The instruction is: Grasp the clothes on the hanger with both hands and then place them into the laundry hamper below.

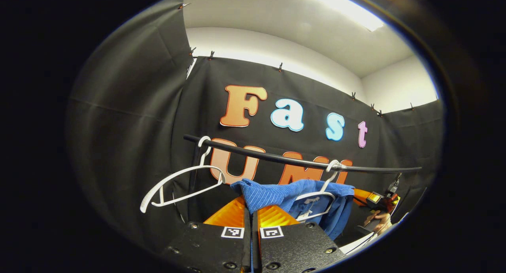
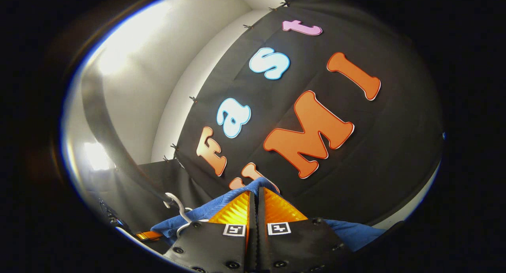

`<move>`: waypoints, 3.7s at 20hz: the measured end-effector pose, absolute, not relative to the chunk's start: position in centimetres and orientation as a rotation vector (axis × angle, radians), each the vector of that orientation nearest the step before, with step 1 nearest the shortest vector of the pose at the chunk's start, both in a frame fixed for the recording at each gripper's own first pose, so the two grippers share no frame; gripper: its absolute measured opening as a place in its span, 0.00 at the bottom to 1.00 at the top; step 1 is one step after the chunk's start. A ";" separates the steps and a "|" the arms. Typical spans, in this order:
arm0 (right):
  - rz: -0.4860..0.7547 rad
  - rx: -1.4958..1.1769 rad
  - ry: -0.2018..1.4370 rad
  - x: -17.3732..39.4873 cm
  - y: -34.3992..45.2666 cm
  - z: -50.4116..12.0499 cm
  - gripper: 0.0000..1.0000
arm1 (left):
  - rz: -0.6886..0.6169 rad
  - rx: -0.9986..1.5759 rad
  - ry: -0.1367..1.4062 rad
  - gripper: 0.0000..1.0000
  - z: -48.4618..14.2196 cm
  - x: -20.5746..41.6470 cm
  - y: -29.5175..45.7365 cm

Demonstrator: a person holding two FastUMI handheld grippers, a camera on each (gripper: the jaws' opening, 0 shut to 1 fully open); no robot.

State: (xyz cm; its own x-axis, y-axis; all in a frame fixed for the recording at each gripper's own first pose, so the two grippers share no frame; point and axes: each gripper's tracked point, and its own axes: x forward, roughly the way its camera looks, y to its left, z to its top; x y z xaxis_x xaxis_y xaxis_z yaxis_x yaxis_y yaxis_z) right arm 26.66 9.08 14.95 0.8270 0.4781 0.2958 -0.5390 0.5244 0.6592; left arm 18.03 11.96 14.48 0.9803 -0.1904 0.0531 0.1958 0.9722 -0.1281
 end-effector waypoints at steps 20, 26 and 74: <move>0.507 0.730 0.031 34.2 9.2 12.0 0.07 | -0.211 -0.046 0.202 0.01 5.4 28.6 15.4; 0.512 0.699 0.045 33.5 9.0 10.7 0.07 | -0.241 -0.144 0.208 0.01 4.6 27.0 15.6; 0.362 0.618 0.187 27.2 3.2 -0.7 0.07 | -0.245 -0.166 0.417 0.01 -11.3 16.2 10.4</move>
State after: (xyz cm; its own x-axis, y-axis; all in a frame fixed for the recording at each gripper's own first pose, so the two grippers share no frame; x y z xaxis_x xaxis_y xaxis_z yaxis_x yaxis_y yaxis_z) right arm 27.22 3.24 -0.70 0.9206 0.3853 -0.0640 -0.2747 0.7551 0.5953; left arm 16.16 10.42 -11.31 0.8856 -0.2682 -0.3791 0.2003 0.9571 -0.2092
